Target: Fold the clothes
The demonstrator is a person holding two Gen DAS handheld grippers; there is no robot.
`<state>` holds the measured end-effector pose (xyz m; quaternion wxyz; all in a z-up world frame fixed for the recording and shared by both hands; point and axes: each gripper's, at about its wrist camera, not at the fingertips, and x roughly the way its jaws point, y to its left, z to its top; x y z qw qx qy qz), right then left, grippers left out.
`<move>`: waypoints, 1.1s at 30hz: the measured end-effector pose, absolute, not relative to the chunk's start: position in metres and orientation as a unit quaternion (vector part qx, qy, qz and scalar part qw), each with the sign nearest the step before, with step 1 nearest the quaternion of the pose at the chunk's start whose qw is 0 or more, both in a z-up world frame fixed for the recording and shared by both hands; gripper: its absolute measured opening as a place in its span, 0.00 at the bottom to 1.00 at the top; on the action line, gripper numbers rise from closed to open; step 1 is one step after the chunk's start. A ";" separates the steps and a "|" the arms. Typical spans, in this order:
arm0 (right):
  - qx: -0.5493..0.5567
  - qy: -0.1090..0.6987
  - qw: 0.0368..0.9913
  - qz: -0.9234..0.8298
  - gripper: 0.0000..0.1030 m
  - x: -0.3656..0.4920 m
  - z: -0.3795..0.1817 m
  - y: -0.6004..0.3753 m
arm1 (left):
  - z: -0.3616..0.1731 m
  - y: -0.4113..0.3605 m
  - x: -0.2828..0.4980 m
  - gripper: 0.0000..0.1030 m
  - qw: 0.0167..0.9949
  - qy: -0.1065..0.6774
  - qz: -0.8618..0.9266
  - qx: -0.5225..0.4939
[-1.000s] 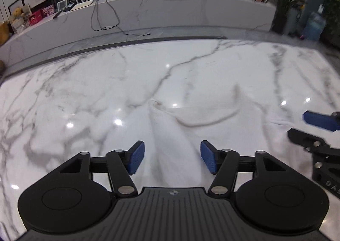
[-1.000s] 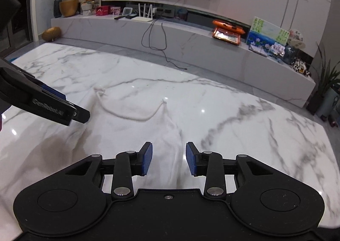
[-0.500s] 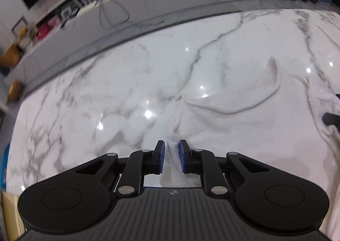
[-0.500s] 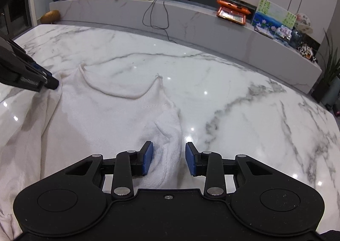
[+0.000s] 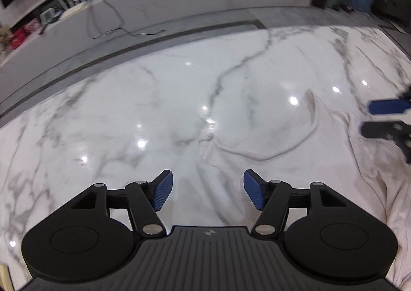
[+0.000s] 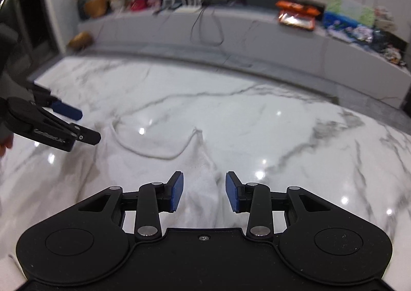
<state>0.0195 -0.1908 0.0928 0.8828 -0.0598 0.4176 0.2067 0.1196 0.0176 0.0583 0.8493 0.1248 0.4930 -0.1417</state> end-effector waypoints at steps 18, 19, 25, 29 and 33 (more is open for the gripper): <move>-0.045 0.450 0.861 0.235 0.07 0.048 0.077 -0.181 | 0.064 0.035 0.126 0.08 0.864 0.467 -0.184 0.044; -0.044 0.442 0.864 0.236 0.07 0.044 0.084 -0.183 | 0.070 0.036 0.123 0.08 0.867 0.460 -0.186 0.043; -0.060 0.392 0.885 0.242 0.07 0.006 0.141 -0.195 | 0.121 0.046 0.089 0.08 0.885 0.421 -0.197 0.034; -0.075 0.356 0.896 0.255 0.07 -0.036 0.181 -0.201 | 0.160 0.048 0.048 0.07 0.896 0.385 -0.214 0.043; -0.086 0.332 0.899 0.272 0.06 -0.084 0.208 -0.209 | 0.193 0.050 -0.007 0.07 0.905 0.350 -0.235 0.055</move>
